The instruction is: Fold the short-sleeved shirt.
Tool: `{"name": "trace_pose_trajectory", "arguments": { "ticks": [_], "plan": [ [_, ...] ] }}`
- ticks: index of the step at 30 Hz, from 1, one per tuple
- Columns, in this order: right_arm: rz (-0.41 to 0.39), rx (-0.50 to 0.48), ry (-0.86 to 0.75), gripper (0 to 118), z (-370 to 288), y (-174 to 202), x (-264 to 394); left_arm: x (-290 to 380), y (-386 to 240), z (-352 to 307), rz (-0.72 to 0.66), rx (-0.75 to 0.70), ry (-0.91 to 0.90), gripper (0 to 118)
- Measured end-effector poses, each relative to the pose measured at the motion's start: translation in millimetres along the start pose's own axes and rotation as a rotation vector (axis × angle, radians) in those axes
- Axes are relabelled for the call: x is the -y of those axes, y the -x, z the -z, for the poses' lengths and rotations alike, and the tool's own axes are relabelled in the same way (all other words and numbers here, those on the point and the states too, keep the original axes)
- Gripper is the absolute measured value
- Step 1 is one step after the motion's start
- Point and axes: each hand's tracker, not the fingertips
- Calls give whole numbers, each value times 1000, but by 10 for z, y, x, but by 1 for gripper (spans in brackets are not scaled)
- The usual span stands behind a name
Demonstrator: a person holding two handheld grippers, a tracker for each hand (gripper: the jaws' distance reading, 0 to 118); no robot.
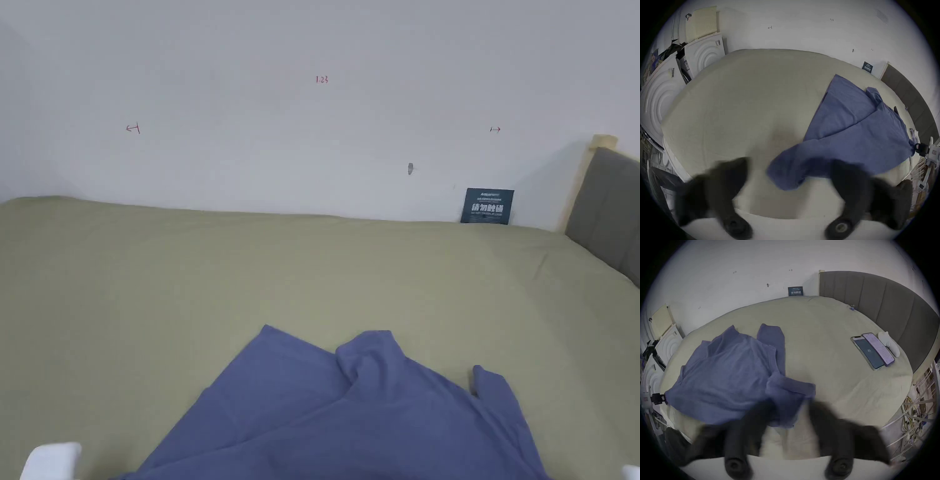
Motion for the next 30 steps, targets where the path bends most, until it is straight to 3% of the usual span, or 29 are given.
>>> {"name": "trace_pose_trajectory", "arguments": {
  "ticks": [4,7,8,9,10,11,12,13,19,30],
  "plan": [
    [25,-22,-26,71,-146,13,-32,-82,-70,-259,11,-10,-105,115],
    [-31,-34,-109,71,-346,210,-123,-163,-198,-553,-1,8,-202,114],
    [-38,-32,-134,71,-419,271,-138,-179,-241,-650,-7,16,-238,108],
    [-34,-30,-178,69,-583,410,-159,-190,-293,-751,-12,21,-283,97],
    [-36,-56,-230,68,-697,482,-150,-174,-361,-854,-18,15,-321,76],
    [-46,-61,-259,63,-794,554,-151,-172,-413,-927,-17,13,-352,36],
    [-60,-62,-304,34,-924,651,-137,-169,-471,-1006,-8,27,-376,2],
    [-78,-37,-358,1,-972,696,-103,-134,-535,-1105,-6,33,-423,0],
    [-117,-53,-556,1,-1542,1209,158,76,-797,-1524,75,-4,-578,0],
    [-215,-57,-586,1,-1587,1561,368,266,-672,-1700,63,-53,-603,0]
  ]
}}
